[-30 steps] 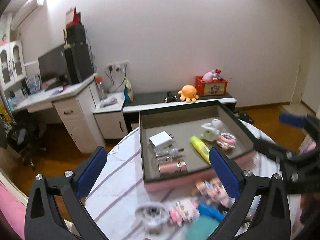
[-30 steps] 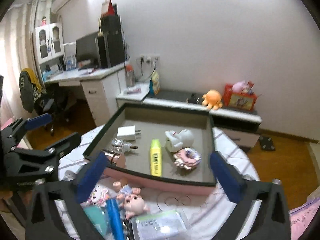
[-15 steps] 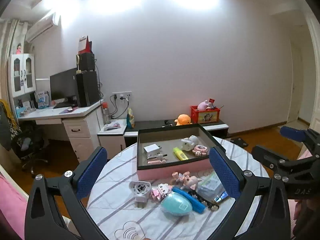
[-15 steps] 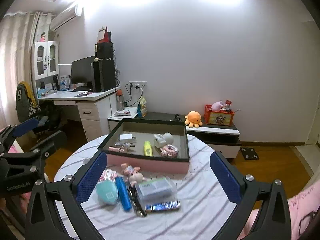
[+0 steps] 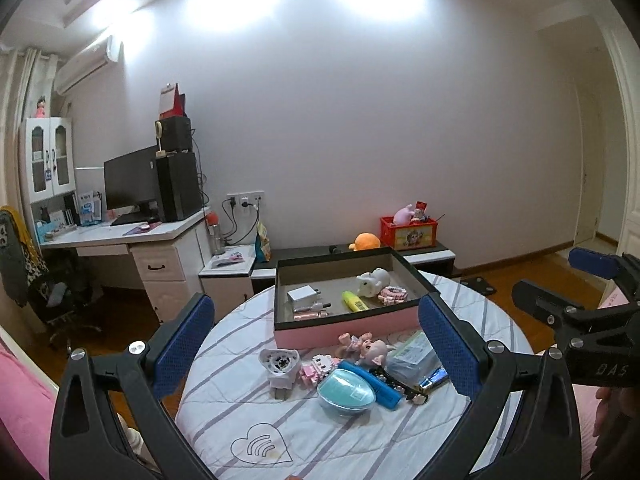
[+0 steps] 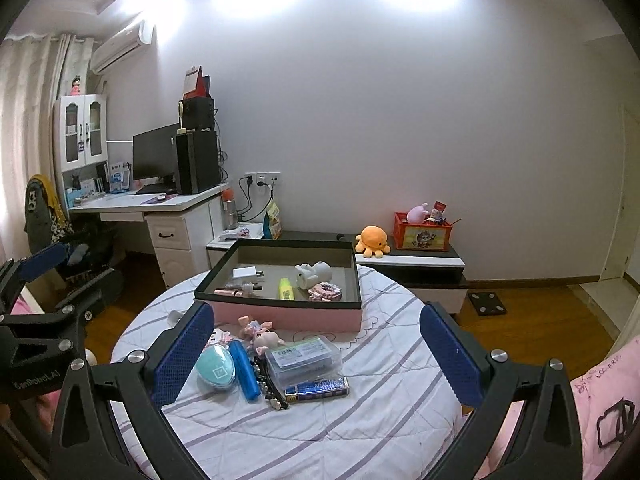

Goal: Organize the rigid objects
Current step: 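Open both tools and withdraw them from the box back over the bed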

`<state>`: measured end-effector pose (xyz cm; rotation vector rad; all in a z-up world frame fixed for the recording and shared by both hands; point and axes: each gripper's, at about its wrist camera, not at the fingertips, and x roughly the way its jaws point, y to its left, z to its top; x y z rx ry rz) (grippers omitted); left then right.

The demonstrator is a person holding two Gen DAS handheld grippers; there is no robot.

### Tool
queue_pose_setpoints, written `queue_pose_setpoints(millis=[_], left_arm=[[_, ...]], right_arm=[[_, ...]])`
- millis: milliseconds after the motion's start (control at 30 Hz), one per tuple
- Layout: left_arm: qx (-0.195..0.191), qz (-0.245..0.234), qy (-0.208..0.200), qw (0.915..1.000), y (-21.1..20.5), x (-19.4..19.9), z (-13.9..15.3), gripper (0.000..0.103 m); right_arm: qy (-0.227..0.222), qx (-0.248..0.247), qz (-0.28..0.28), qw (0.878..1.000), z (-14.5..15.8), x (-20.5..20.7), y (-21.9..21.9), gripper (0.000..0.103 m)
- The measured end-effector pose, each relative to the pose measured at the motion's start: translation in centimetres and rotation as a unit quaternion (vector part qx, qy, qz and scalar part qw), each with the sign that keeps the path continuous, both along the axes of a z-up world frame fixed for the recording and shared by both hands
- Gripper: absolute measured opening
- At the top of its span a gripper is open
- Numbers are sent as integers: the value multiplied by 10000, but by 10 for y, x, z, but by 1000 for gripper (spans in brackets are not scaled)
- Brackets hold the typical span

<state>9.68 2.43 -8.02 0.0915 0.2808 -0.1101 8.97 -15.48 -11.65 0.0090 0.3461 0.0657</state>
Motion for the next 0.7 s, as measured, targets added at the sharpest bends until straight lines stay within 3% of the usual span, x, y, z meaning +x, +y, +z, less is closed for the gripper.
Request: queue_pose_setpoints(millis=[433, 700], left_arm=[[32, 42, 162, 9999, 1, 10, -10, 103], [-50, 97, 688, 9976, 20, 32, -40, 103]], right_arm=[[7, -13, -91, 10000, -4, -4, -3, 103], [532, -76, -107, 9985, -33, 21, -1, 103]])
